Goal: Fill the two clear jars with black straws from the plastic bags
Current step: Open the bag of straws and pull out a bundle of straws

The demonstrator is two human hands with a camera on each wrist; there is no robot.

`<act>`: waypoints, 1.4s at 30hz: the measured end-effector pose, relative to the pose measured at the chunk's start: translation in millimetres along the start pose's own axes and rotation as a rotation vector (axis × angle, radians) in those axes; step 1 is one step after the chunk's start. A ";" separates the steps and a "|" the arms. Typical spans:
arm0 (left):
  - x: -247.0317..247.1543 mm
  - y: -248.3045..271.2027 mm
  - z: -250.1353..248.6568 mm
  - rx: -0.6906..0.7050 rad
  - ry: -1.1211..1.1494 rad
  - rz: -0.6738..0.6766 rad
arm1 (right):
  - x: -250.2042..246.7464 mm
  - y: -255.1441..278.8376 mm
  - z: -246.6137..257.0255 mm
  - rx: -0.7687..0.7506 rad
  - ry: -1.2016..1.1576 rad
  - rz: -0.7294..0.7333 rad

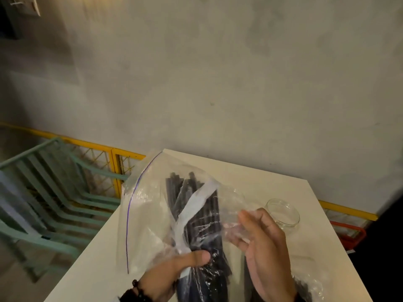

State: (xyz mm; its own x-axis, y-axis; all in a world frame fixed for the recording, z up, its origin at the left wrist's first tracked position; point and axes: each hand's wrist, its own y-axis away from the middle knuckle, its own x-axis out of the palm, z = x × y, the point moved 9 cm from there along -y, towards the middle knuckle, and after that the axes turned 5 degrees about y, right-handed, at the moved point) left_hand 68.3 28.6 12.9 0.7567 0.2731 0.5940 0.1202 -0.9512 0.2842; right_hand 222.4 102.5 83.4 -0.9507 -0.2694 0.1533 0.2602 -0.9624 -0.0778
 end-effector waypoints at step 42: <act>4.3 8.5 -29.6 0.206 -0.209 0.066 | 24.1 25.6 3.0 -0.371 0.349 0.222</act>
State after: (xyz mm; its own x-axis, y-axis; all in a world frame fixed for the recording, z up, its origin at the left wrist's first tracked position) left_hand 53.5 26.0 40.2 0.8803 0.1944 0.4327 0.1780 -0.9809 0.0787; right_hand 206.7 71.2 88.1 -0.8959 -0.3762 -0.2364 0.4434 -0.7904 -0.4228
